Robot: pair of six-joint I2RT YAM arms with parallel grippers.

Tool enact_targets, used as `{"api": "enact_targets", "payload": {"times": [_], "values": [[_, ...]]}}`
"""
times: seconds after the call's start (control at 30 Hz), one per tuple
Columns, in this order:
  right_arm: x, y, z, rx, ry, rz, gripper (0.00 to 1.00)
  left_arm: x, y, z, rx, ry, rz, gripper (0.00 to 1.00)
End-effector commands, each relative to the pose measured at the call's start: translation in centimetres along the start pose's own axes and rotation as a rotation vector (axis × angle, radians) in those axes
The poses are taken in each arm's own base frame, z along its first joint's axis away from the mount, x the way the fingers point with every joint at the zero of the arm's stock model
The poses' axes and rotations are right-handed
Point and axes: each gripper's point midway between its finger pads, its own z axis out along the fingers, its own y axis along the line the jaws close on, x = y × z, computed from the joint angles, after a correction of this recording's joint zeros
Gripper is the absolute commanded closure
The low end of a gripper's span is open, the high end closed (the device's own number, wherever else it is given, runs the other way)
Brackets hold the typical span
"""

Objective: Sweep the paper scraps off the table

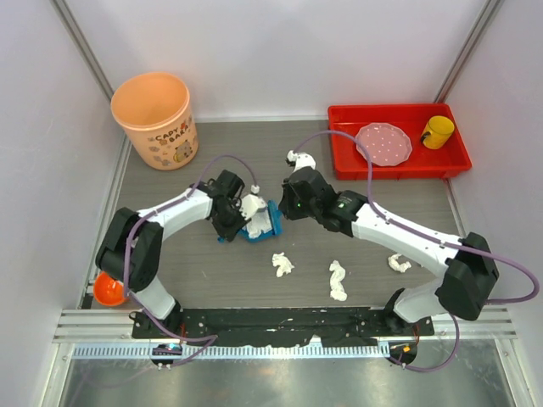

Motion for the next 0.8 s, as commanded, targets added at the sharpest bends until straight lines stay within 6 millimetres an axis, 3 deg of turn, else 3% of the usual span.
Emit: {"api": "enact_targets", "payload": {"times": [0.0, 0.13, 0.3, 0.37, 0.4, 0.47, 0.5, 0.6, 0.67, 0.7, 0.77], "values": [[-6.5, -0.6, -5.4, 0.065, -0.205, -0.043, 0.99, -3.1, 1.5, -2.5, 0.032, -0.187, -0.101, 1.0], [-9.2, -0.9, -9.3, 0.058, -0.317, -0.058, 0.99, -4.3, 3.8, -5.3, -0.075, -0.226, -0.168, 1.0], [-10.9, -0.6, -12.3, 0.015, -0.403, -0.041, 0.99, -6.9, 6.1, -10.4, -0.21, -0.339, -0.216, 1.0], [-11.4, -0.6, -13.4, 0.005, -0.432, -0.033, 0.99, -7.0, 7.4, -11.8, -0.279, -0.349, -0.251, 1.0], [-11.4, -0.6, -13.7, 0.002, -0.436, -0.035, 0.99, -7.8, 8.3, -13.3, -0.31, -0.385, -0.283, 1.0], [-11.4, -0.9, -14.1, 0.01, -0.447, -0.031, 0.99, -7.5, 9.8, -15.1, -0.339, -0.405, -0.353, 1.0], [-11.2, -1.1, -13.9, 0.014, -0.444, -0.033, 0.99, -8.2, 10.9, -17.2, -0.366, -0.449, -0.379, 1.0], [-10.7, -1.2, -13.5, 0.017, -0.428, -0.039, 0.99, -7.8, 13.7, -21.3, -0.466, -0.489, -0.448, 1.0], [-10.6, -1.1, -13.4, 0.013, -0.423, -0.041, 0.99, -7.1, 15.4, -22.9, -0.531, -0.49, -0.467, 1.0], [-10.4, -1.0, -13.2, 0.007, -0.414, -0.045, 0.99, -6.2, 17.2, -24.7, -0.622, -0.481, -0.5, 1.0], [-10.3, -0.8, -13.1, 0.001, -0.41, -0.045, 0.99, -5.0, 19.2, -25.4, -0.679, -0.45, -0.535, 1.0]]}}
